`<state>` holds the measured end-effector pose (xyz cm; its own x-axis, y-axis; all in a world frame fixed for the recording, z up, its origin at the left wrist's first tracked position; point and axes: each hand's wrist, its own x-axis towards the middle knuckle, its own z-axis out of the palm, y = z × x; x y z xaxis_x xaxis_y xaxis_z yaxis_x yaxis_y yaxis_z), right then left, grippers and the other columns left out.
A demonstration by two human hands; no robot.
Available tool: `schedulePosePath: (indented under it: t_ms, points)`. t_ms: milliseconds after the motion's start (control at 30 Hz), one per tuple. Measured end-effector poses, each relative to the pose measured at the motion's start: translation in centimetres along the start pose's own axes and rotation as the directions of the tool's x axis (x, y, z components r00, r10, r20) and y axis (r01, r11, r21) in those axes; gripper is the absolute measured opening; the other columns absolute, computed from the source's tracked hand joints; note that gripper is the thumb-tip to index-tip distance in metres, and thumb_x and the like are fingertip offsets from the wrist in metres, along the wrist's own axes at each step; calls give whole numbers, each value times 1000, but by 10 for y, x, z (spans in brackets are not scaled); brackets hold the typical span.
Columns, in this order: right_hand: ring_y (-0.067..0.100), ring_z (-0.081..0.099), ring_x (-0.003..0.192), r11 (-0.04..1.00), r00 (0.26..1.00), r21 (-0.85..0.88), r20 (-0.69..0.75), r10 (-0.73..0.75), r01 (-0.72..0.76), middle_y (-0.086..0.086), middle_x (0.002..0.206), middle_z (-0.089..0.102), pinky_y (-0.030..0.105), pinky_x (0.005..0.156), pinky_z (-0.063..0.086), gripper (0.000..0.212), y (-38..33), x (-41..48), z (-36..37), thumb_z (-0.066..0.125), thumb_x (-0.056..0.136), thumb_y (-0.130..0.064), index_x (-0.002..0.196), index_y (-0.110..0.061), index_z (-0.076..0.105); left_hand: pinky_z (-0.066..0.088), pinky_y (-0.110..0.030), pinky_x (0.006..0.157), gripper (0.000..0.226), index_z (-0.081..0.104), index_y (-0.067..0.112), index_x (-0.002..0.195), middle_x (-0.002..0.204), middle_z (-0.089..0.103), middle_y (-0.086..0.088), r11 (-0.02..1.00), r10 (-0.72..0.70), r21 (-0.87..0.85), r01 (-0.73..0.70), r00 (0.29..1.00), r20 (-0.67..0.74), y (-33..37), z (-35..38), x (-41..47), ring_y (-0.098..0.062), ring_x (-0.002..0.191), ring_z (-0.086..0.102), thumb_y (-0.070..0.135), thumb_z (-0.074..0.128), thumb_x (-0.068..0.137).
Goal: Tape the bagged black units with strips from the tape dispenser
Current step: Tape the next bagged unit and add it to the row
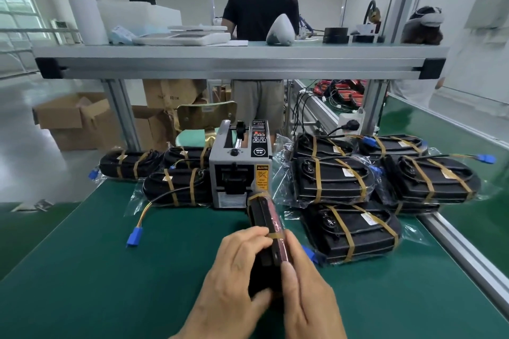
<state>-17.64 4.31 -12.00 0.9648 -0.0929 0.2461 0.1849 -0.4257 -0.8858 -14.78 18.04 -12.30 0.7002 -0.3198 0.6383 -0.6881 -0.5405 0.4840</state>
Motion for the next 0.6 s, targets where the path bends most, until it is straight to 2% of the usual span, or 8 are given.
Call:
schedulePosePath:
  t_ms: [67, 133, 167, 200, 267, 400, 467, 600]
  points:
    - [-11, 53, 118, 995, 995, 98, -96, 39, -30, -29, 131, 55, -2, 90, 34, 50, -1, 1, 0, 34, 85, -44, 135, -49, 35, 40, -10, 97, 56, 60, 40, 116, 134, 54, 20, 975, -118, -176, 135, 988, 101, -1, -12, 9, -2, 125, 51, 34, 80, 64]
    - [-21, 53, 108, 987, 983, 160, -180, 45, -16, -36, 118, 63, -4, 84, 35, 47, 0, 1, 1, 38, 85, -40, 132, -46, 45, 47, -12, 84, 33, 72, 38, 101, 114, 69, 14, 830, -352, -422, 366, 929, 113, -4, -22, 25, 1, 106, 62, 44, 77, 69]
    - [-27, 51, 105, 984, 980, 175, -195, 48, -13, -47, 114, 58, -5, 83, 34, 48, 0, 1, 2, 38, 85, -39, 132, -44, 48, 49, -14, 75, 19, 75, 35, 93, 100, 74, 10, 727, -517, -492, 479, 854, 67, -10, -23, 35, 1, 92, 66, 43, 74, 75]
    - [-30, 49, 103, 982, 979, 185, -196, 56, -19, -56, 112, 47, -6, 83, 34, 48, -1, 0, 4, 38, 85, -39, 132, -42, 50, 50, -17, 68, 12, 77, 31, 87, 89, 75, 7, 605, -672, -546, 580, 739, 40, -20, -23, 48, -3, 81, 66, 39, 70, 83]
    - [-33, 47, 102, 977, 979, 210, -193, 71, -30, -61, 110, 40, -7, 84, 33, 48, -3, -1, 7, 38, 85, -39, 131, -41, 52, 48, -21, 59, 19, 77, 21, 84, 78, 73, 2, 384, -848, -608, 695, 525, 66, -43, -17, 74, -7, 66, 61, 30, 63, 93]
    - [-33, 48, 102, 960, 967, 275, -227, 113, -48, -40, 113, 59, -8, 87, 32, 48, -2, -1, 8, 39, 84, -38, 128, -35, 59, 41, -16, 47, 19, 67, 13, 81, 63, 65, 4, -41, -927, -749, 661, 254, 275, -76, -3, 116, -4, 54, 53, 22, 60, 97]
    - [-36, 45, 100, 958, 968, 278, -208, 137, -76, -36, 116, 57, -9, 86, 30, 48, -3, 0, 7, 38, 83, -40, 128, -39, 56, 38, -15, 49, 25, 65, 11, 75, 58, 60, 3, -109, -930, -758, 643, 203, 306, -83, 3, 126, -5, 54, 50, 22, 60, 97]
    - [-36, 46, 99, 955, 967, 287, -213, 139, -74, -36, 114, 58, -9, 84, 31, 45, -2, 1, 6, 40, 82, -40, 124, -42, 57, 33, -14, 46, 25, 60, 11, 77, 62, 54, 4, -150, -934, -758, 635, 161, 319, -86, 11, 142, -4, 49, 46, 25, 58, 98]
